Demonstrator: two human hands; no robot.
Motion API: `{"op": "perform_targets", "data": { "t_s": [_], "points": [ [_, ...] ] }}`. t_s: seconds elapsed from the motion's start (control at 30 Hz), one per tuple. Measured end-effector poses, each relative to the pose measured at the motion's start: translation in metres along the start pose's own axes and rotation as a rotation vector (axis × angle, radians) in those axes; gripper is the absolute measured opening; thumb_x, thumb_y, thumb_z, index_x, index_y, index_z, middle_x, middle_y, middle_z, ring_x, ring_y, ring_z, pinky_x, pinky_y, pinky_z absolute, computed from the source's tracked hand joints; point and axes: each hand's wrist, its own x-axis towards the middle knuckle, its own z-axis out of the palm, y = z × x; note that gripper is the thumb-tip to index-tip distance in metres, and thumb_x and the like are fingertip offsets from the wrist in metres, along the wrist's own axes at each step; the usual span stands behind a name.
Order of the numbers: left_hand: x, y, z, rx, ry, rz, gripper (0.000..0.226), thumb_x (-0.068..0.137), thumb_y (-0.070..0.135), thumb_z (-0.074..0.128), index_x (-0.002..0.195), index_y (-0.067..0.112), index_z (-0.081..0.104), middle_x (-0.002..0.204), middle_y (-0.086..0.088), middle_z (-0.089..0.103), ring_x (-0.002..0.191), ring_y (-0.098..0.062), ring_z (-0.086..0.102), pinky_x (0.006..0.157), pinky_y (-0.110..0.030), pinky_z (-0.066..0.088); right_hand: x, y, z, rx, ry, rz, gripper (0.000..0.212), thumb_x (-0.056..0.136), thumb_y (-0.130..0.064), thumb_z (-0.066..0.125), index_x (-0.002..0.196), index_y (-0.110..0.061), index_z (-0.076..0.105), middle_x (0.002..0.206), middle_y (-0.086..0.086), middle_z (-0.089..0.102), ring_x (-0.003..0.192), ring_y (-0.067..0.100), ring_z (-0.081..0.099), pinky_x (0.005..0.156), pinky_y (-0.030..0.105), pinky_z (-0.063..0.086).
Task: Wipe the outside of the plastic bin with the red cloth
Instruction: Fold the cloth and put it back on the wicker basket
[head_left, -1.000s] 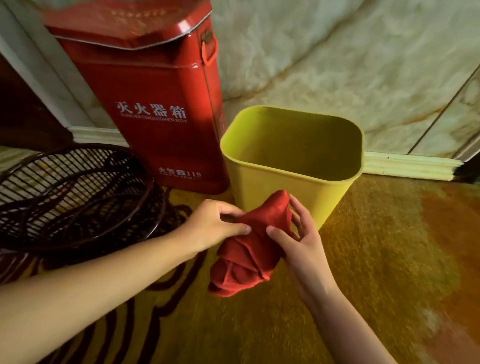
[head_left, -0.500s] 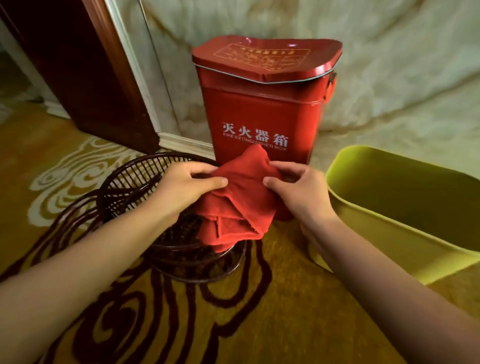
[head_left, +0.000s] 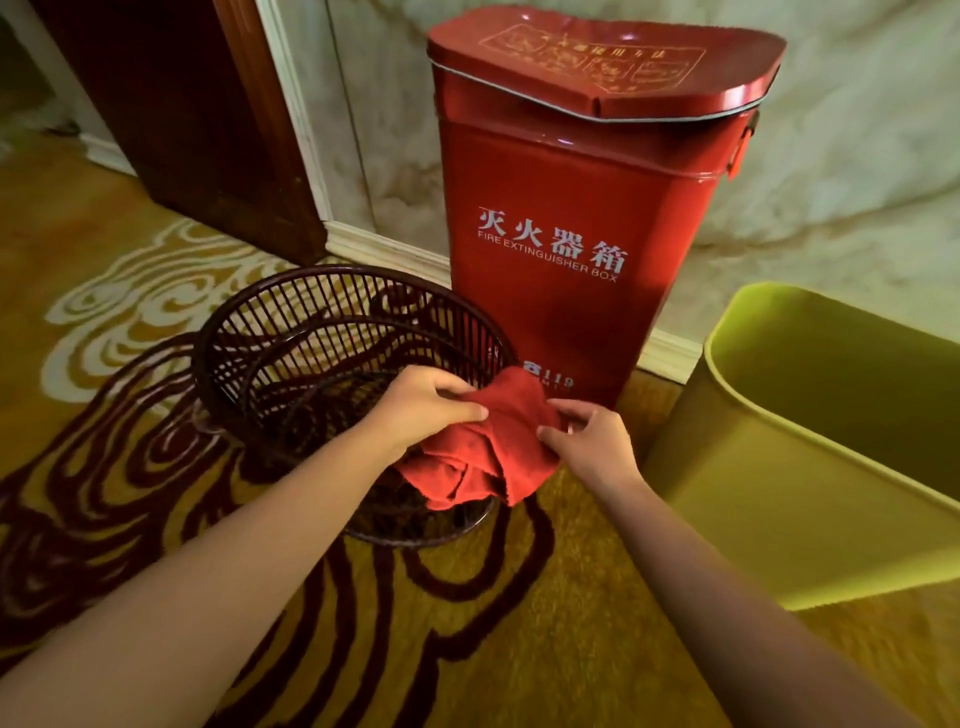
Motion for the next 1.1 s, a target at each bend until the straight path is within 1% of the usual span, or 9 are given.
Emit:
{"op": "perform_targets", "data": {
  "t_s": [0.13,0.23,0.4,0.57,0.63,0.73,0.83,0.97,1.1],
  "points": [
    [0.003,-0.002,-0.011,-0.039,-0.134,-0.024,0.024,0.061,0.028,0.078,0.082,0.034,0.069,0.085,0.017,0.063,0.08,0.004,0.056,0.056,-0.003,0.04,0.001,0.006,0.004,0.08,-0.033,-0.009,0.046,0.074,-0.016,0.073,0.119,-0.016,0.062,0.114,0.005,0.067,0.101,0.015,0.061,0.092,0.032,0.048],
    [0.008,-0.012,-0.014,-0.096,-0.189,-0.06,0.018,0.062,0.026,0.077,0.074,0.037,0.068,0.091,0.009,0.068,0.087,-0.005,0.062,0.074,-0.017,0.048,0.002,0.006,0.008,0.159,-0.081,-0.006,0.047,0.075,-0.014,0.071,0.122,-0.014,0.061,0.119,0.006,0.066,0.107,0.018,0.061,0.098,0.041,0.049],
    [0.026,-0.021,-0.016,-0.134,-0.205,-0.116,0.017,0.063,0.02,0.077,0.075,0.031,0.071,0.09,0.003,0.07,0.09,-0.015,0.065,0.077,-0.023,0.049,0.011,0.003,0.016,0.196,-0.067,-0.038,0.045,0.076,-0.011,0.07,0.12,-0.014,0.06,0.119,0.003,0.063,0.1,0.011,0.059,0.089,0.024,0.046],
    [0.037,-0.029,-0.013,-0.275,-0.432,-0.289,0.048,0.043,0.055,0.075,0.085,0.032,0.072,0.091,0.007,0.074,0.09,-0.013,0.067,0.083,-0.033,0.049,0.013,0.008,0.018,0.27,-0.076,-0.046,0.045,0.077,-0.007,0.07,0.12,-0.015,0.061,0.116,-0.001,0.058,0.108,0.012,0.055,0.097,0.025,0.042],
    [0.043,-0.035,-0.012,-0.402,-0.494,-0.411,0.052,0.054,0.062,0.065,0.088,0.024,0.071,0.086,0.004,0.071,0.086,-0.018,0.064,0.087,-0.035,0.045,0.013,0.009,0.018,0.297,-0.064,-0.059,0.044,0.077,-0.006,0.07,0.119,-0.016,0.062,0.113,-0.003,0.058,0.109,0.012,0.055,0.097,0.024,0.041],
    [0.044,-0.038,-0.013,-0.428,-0.494,-0.455,0.02,0.083,0.035,0.052,0.088,0.023,0.067,0.088,-0.002,0.064,0.082,-0.019,0.057,0.091,-0.039,0.043,0.013,0.01,0.019,0.326,-0.066,-0.059,0.045,0.077,-0.006,0.07,0.119,-0.018,0.061,0.114,-0.003,0.057,0.109,0.01,0.054,0.099,0.024,0.04],
    [0.042,-0.036,-0.015,-0.362,-0.418,-0.332,0.025,0.085,0.007,0.05,0.088,0.024,0.068,0.08,0.0,0.065,0.065,-0.012,0.061,0.064,-0.029,0.052,0.012,0.01,0.015,0.345,-0.056,-0.059,0.045,0.076,-0.006,0.07,0.118,-0.019,0.062,0.116,0.0,0.058,0.109,0.011,0.056,0.101,0.028,0.042],
    [0.044,-0.03,-0.031,-0.456,-0.181,-0.186,0.03,0.076,-0.004,0.058,0.08,0.024,0.071,0.073,0.004,0.067,0.055,-0.006,0.064,0.048,-0.021,0.052,0.017,0.01,0.005,0.326,0.007,-0.086,0.044,0.075,-0.008,0.072,0.116,-0.02,0.064,0.117,-0.001,0.059,0.107,0.011,0.057,0.1,0.029,0.045],
    [0.036,-0.043,-0.026,-0.414,-0.16,-0.231,0.031,0.076,-0.004,0.058,0.091,0.021,0.068,0.084,0.002,0.066,0.058,-0.002,0.065,0.045,-0.016,0.048,0.022,0.013,0.008,0.297,-0.035,-0.058,0.046,0.076,-0.011,0.072,0.121,-0.018,0.061,0.123,0.001,0.057,0.108,0.013,0.056,0.097,0.027,0.044]
  ]
}}
